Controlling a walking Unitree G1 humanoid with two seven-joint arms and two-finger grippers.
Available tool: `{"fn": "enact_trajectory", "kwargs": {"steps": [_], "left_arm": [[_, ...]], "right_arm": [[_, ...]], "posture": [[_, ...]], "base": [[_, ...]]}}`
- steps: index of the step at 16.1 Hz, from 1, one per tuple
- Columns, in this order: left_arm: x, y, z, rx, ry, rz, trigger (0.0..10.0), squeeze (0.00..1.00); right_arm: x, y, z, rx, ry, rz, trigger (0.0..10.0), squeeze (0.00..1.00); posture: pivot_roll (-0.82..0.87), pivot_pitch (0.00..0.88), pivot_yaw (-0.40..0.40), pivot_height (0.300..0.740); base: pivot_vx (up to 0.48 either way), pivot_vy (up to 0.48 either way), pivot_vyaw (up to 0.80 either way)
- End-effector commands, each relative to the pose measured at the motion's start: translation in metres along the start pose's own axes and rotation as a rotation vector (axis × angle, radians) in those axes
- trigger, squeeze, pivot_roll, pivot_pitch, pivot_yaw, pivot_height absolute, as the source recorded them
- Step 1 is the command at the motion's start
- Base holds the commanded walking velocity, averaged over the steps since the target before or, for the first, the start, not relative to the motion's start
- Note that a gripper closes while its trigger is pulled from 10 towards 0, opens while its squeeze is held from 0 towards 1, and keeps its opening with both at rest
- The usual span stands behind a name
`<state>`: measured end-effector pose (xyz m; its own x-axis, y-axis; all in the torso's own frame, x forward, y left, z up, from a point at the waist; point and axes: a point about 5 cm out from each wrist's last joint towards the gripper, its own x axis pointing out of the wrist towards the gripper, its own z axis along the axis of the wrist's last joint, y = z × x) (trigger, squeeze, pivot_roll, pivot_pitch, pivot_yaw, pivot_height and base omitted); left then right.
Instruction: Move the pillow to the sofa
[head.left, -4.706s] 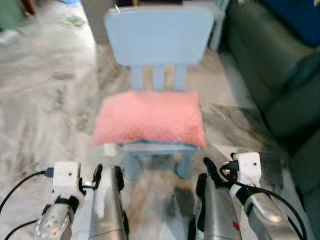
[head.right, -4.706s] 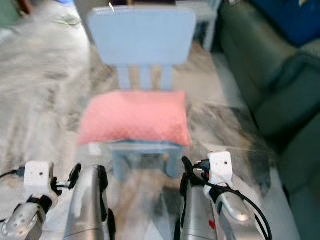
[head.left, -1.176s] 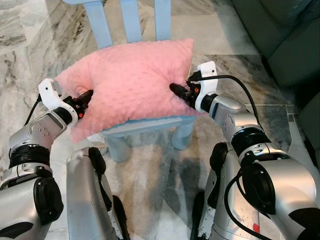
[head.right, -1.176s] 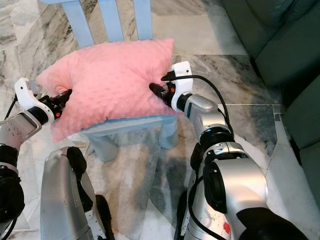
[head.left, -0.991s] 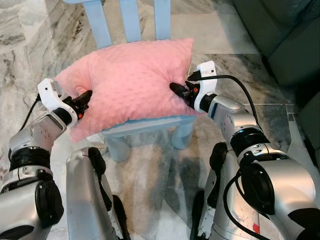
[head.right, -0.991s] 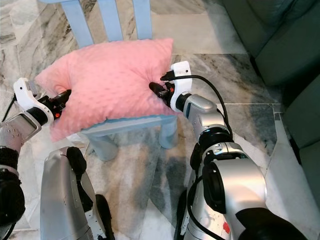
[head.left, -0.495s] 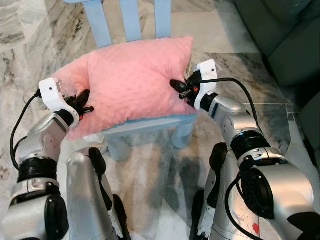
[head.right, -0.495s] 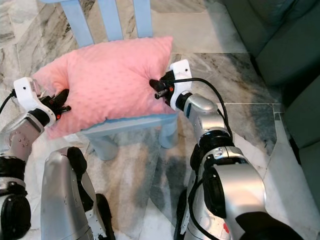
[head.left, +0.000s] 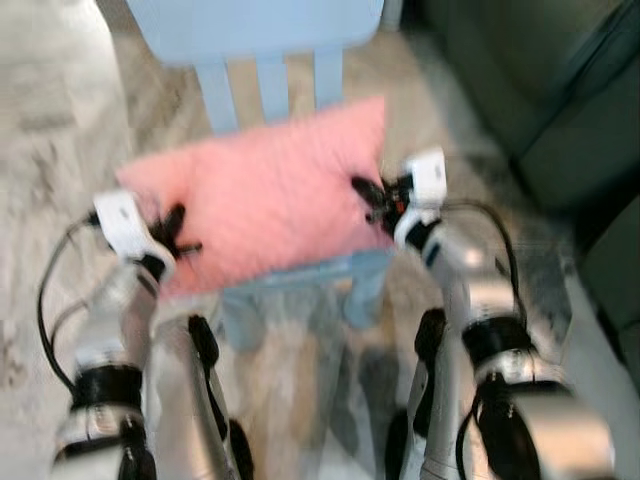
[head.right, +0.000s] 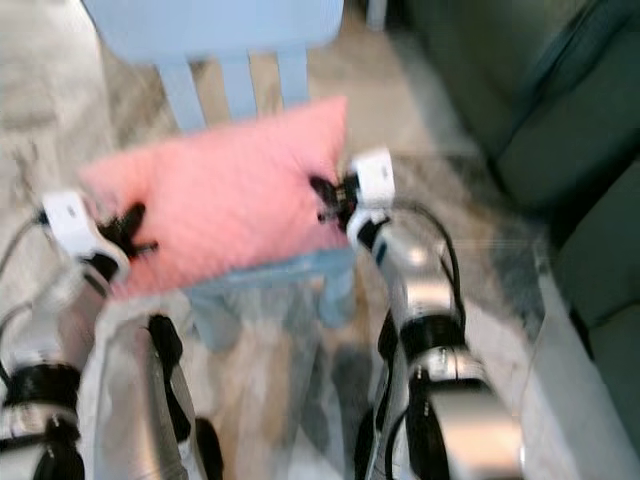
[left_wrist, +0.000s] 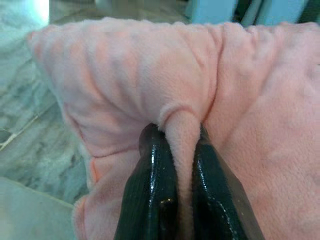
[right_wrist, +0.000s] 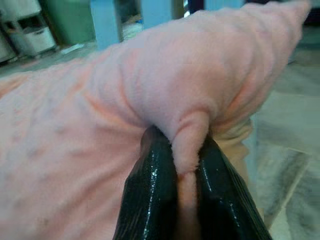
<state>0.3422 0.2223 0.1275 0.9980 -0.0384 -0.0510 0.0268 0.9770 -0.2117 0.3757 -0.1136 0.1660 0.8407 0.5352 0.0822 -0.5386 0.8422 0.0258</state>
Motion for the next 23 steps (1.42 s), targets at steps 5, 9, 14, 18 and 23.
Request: {"fn": "enact_trajectory", "kwargs": {"steps": [5,9,14,18,23], "left_arm": [[-0.014,-0.024,-0.018,-0.03,-0.007,-0.053,0.0,0.0],[-0.025,-0.033,-0.021,0.006,0.013,-0.096,0.0,0.0],[-0.027,-0.032,-0.021,0.015,0.017,-0.105,0.0,0.0],[-0.027,-0.032,-0.021,0.015,0.017,-0.105,0.0,0.0],[-0.027,-0.032,-0.021,0.015,0.017,-0.105,0.0,0.0]], "right_arm": [[-0.036,0.007,-0.016,-0.055,-0.064,-0.14,0.0,0.0],[-0.06,0.004,-0.019,-0.094,-0.065,-0.221,0.0,0.0],[-0.063,0.003,-0.02,-0.098,-0.064,-0.229,0.0,0.0],[-0.063,0.003,-0.02,-0.098,-0.064,-0.229,0.0,0.0],[-0.063,0.003,-0.02,-0.098,-0.064,-0.229,0.0,0.0]], "posture": [[0.01,0.0,0.052,0.365],[0.01,0.0,0.051,0.365],[0.01,0.0,0.052,0.365],[0.01,0.0,0.052,0.365],[0.01,0.0,0.052,0.365]], "base": [[0.0,0.0,0.0],[0.0,0.0,0.0],[0.0,0.0,0.0],[0.0,0.0,0.0],[0.0,0.0,0.0]]}}
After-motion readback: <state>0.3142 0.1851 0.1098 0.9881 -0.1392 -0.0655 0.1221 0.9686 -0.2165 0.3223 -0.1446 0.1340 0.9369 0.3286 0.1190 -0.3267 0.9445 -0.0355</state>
